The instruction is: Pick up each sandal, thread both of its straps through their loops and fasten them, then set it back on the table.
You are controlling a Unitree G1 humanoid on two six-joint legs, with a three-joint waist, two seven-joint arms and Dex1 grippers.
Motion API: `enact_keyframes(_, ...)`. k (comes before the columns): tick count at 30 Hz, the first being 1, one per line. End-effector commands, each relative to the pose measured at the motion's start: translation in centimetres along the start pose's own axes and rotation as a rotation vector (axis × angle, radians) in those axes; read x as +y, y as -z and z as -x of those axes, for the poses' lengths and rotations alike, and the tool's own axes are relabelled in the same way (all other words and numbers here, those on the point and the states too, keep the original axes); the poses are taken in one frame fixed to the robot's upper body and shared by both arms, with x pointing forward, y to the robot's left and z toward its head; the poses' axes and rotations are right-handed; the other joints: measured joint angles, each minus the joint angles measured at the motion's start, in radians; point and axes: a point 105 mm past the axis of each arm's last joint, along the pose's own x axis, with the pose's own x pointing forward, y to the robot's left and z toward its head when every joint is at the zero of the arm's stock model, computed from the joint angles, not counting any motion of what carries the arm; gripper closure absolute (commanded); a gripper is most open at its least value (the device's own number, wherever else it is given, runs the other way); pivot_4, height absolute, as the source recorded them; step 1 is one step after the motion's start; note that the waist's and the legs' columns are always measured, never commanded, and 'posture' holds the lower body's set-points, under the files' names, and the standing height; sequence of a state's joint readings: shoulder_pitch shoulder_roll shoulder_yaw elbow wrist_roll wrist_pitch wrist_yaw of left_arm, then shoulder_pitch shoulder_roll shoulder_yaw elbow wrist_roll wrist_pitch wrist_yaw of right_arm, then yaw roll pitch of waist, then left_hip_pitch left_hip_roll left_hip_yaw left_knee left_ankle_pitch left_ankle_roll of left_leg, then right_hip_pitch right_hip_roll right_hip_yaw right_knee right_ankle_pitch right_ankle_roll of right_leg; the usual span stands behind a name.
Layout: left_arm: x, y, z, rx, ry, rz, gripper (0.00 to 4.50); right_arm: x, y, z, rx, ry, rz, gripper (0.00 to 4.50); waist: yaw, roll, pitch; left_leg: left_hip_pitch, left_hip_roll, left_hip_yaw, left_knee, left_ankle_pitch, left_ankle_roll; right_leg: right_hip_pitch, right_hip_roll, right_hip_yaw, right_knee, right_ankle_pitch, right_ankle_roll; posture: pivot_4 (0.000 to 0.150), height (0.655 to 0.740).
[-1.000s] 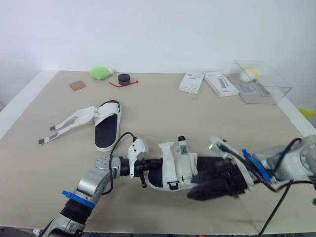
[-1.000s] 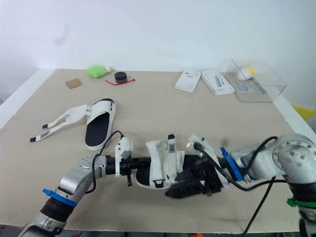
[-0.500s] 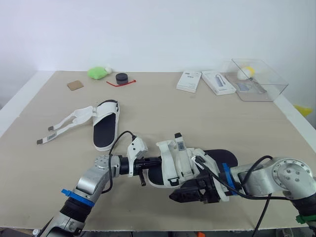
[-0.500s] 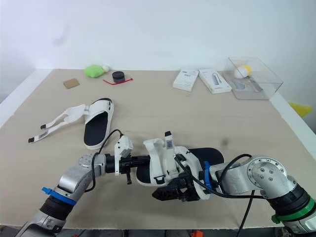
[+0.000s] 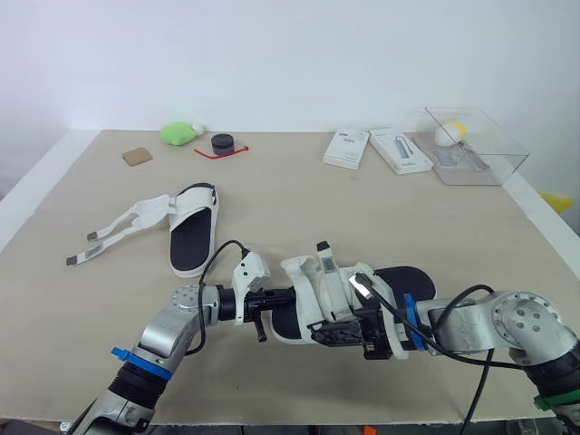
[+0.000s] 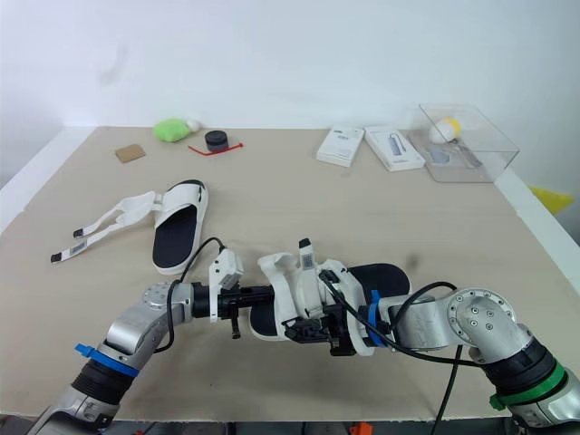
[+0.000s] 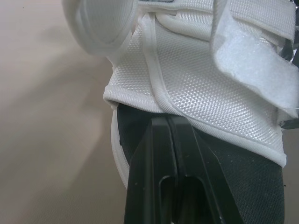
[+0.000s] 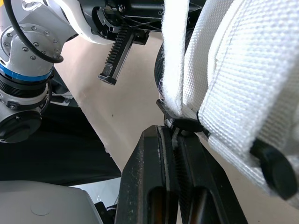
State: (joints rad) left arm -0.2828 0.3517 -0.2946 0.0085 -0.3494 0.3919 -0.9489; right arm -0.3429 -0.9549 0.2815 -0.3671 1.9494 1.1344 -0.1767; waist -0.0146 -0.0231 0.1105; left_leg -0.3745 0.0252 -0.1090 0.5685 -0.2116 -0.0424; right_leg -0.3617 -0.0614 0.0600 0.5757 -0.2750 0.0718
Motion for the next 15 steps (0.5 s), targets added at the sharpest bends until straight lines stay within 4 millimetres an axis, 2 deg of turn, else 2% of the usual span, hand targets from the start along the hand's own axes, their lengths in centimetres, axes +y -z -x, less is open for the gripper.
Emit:
enact_keyframes(1,-0.3,4.3,0.2,0.147,-0.02,0.095,4.5,0.5,0.8,0.4,0.023,-0.014,0.008,4.47,0.0,0.0,0.0,0.0,0.0,0.0,0.0,0.0,0.0,0.0,0.0,0.0,0.0,0.0,0.0,0.15,0.74)
enact_keyframes(3,-0.3,4.3,0.2,0.146,-0.021,0.095,4.5,0.6,3.1,0.6,0.107,-0.028,-0.008,4.47,0.001,0.0,-0.001,0.0,0.0,0.0,0.0,0.0,0.0,0.0,0.0,0.0,0.0,0.0,0.0,0.15,0.74)
enact_keyframes(5,-0.3,4.3,0.2,0.146,-0.022,0.096,4.5,0.8,4.7,0.8,0.16,-0.046,-0.02,4.47,0.004,0.0,-0.003,-0.001,0.0,0.0,0.0,0.0,0.0,0.001,0.0,0.0,0.0,0.0,0.0,0.15,0.74)
enact_keyframes(9,-0.3,4.4,0.2,0.147,-0.022,0.099,4.5,0.1,5.0,1.2,0.161,-0.027,0.007,4.47,0.008,-0.001,-0.005,0.0,0.001,0.0,0.0,-0.001,0.0,0.002,0.0,0.0,0.0,0.0,0.0,0.15,0.74)
enact_keyframes(11,-0.3,4.4,0.2,0.149,-0.02,0.099,4.5,0.7,5.0,1.4,0.163,-0.062,0.055,4.47,0.008,0.0,-0.004,0.0,0.001,0.0,0.0,-0.001,0.0,0.001,0.0,0.0,0.0,0.0,0.0,0.15,0.74)
enact_keyframes(15,-0.2,4.5,0.2,0.154,-0.017,0.096,4.5,1.4,4.2,2.6,0.13,-0.043,0.338,2.94,0.01,0.001,-0.004,0.0,0.0,0.001,0.0,-0.003,-0.004,-0.001,0.0,0.0,0.0,-0.001,0.001,0.15,0.74)
